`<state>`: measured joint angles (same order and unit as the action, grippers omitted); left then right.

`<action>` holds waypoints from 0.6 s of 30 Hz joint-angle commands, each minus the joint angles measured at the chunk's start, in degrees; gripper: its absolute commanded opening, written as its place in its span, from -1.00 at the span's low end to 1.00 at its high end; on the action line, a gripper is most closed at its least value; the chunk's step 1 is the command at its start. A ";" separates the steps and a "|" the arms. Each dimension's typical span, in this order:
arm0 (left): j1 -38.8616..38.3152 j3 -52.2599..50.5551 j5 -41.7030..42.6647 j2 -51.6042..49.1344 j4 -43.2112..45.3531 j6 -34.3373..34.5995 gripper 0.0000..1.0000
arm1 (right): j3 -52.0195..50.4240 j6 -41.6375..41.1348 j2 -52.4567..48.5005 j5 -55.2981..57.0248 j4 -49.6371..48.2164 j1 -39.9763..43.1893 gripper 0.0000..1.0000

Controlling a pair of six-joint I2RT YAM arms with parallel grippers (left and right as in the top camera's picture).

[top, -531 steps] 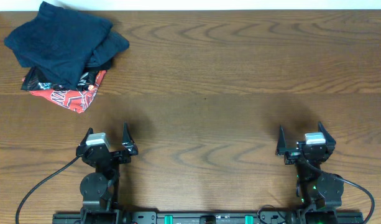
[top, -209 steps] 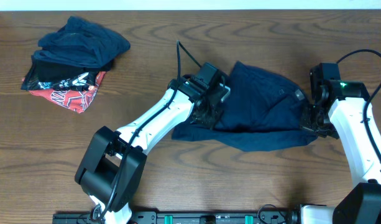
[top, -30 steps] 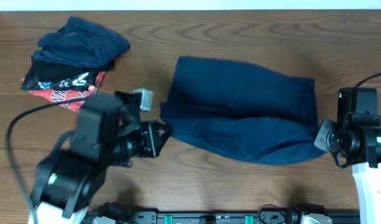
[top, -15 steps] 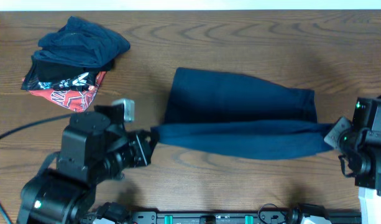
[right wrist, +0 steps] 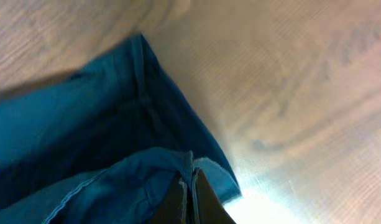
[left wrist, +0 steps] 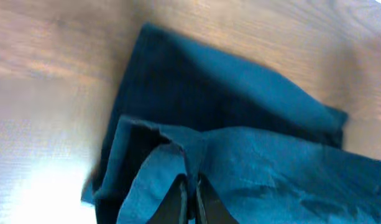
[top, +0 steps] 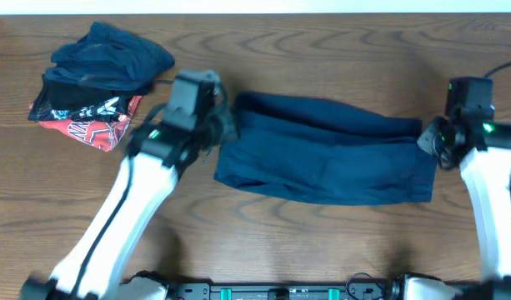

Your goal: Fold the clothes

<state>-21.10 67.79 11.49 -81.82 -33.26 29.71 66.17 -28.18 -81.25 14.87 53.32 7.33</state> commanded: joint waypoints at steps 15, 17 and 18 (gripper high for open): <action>0.20 -0.59 -11.52 -17.62 23.37 -2.10 0.11 | 0.57 2.60 -18.80 2.27 -22.47 0.59 -0.60; 0.50 -0.44 -12.20 -17.31 23.58 -3.74 0.75 | 0.59 4.13 -18.62 2.29 -24.41 0.59 -0.46; 0.81 -0.17 -12.15 -16.92 23.39 -4.35 0.96 | 0.59 5.66 -18.16 2.32 -25.11 0.59 -0.25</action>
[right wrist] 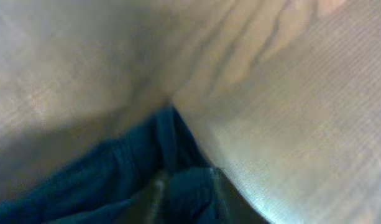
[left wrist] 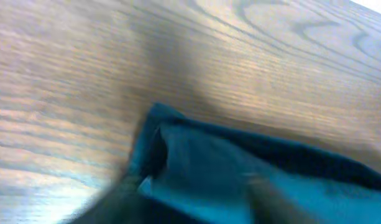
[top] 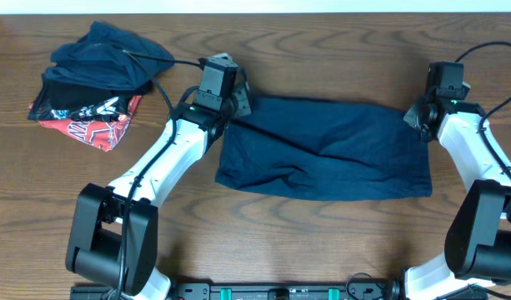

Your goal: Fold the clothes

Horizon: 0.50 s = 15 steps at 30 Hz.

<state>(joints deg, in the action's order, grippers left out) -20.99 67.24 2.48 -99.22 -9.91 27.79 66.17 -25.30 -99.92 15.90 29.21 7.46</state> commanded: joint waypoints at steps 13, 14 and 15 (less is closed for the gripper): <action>2.27 0.57 -1.42 11.34 -24.57 -2.67 0.45 | 1.05 7.39 17.73 -8.92 15.56 0.42 -0.26; 2.27 0.52 -1.42 10.91 -25.99 -2.67 0.33 | 1.01 7.39 17.68 -10.03 17.35 0.39 -0.36; 2.27 0.46 -1.42 10.25 -26.97 -2.67 0.19 | 0.81 7.37 17.35 -10.40 18.56 0.37 -0.64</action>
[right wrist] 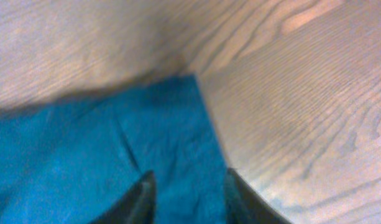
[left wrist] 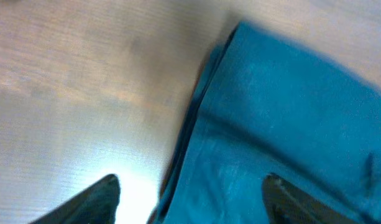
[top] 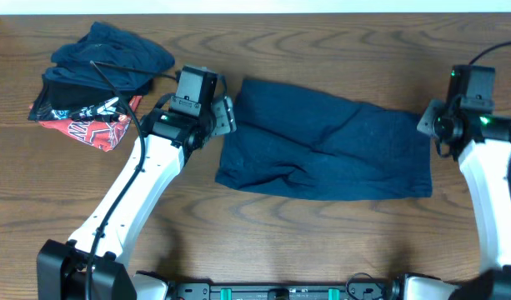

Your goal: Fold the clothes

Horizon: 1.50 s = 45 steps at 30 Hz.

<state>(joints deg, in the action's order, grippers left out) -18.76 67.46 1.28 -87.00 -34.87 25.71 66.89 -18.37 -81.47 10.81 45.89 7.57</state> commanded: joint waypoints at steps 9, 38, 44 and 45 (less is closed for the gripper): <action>0.04 0.24 5.11 -11.21 -2.38 -0.61 0.47 | -3.91 0.42 -8.72 -6.75 3.30 0.24 -0.60; 3.39 0.26 11.89 -18.62 -29.86 -8.09 -0.88 | -5.73 0.39 -20.85 -1.33 1.68 0.42 -0.59; 3.28 0.24 15.58 -18.62 -38.69 -8.15 -0.88 | -5.73 0.31 -20.85 -1.36 1.64 0.39 -0.59; 3.19 0.24 15.58 -18.62 -39.71 -8.17 -0.89 | -5.73 0.17 -20.85 -1.36 1.62 0.39 -0.59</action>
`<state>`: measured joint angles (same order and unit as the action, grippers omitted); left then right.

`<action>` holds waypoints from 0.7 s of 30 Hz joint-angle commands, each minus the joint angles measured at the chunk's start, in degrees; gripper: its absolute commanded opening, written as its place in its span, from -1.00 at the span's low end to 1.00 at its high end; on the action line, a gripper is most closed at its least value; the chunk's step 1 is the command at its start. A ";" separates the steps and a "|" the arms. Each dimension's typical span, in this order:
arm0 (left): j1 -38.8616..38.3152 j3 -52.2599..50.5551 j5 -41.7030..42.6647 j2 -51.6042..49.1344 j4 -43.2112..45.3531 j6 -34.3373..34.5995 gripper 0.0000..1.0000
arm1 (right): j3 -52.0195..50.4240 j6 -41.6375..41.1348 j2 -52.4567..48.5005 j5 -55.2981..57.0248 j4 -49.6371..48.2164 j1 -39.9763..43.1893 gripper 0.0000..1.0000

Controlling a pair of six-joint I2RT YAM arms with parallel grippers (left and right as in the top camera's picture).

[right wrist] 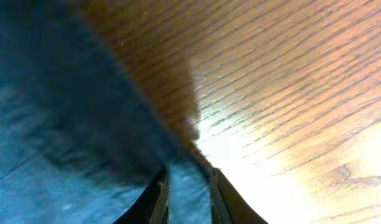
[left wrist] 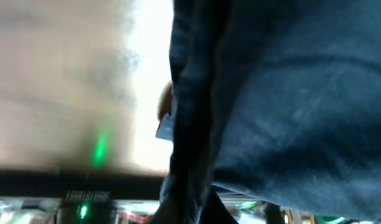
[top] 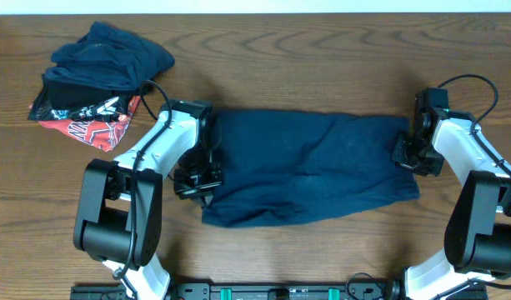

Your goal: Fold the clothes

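A dark blue garment (top: 309, 171) lies folded lengthwise across the middle of the table. My left gripper (top: 197, 182) is at its left edge. In the left wrist view the blue cloth (left wrist: 289, 93) drapes over most of the picture, and the left gripper (left wrist: 193, 208) looks shut on a fold, though blurred. My right gripper (top: 408, 156) is at the garment's right edge. In the right wrist view the right gripper (right wrist: 188, 193) has blue cloth (right wrist: 53, 143) pinched between its narrowly spaced fingers.
A pile of other clothes (top: 97, 71), dark blue on top with a red, black and white patterned piece beneath, sits at the back left. The wooden table (top: 322, 50) runs around the garment. A black cable trails from the right arm.
Both grippers were open just off the garment's back corners. Now they are lower on its left and right edges and shut on cloth. The garment has shifted left and nearer, its outline narrower.
At first both grippers were shut on the garment's near edge, holding it over the far part. Then they were at the back edge with the cloth laid down. Then both stood open beside the back corners. Now each grips a side edge.
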<state>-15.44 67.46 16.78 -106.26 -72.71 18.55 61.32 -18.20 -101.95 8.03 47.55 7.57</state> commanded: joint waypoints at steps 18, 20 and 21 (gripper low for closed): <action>-0.07 4.83 -6.75 11.50 2.12 -0.96 -0.33 | 1.53 -0.15 1.18 -2.86 5.09 5.95 -0.42; -0.79 4.83 -6.75 14.38 7.10 -0.96 -0.26 | 1.53 0.87 2.25 -7.50 6.16 8.96 -0.40; -1.46 4.83 -6.58 15.45 9.79 -0.96 -0.19 | 1.53 1.84 2.82 -10.32 6.80 10.62 -0.39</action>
<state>-15.66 70.98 11.18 -93.95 -65.71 17.65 61.69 -18.06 -101.73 4.78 53.43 14.33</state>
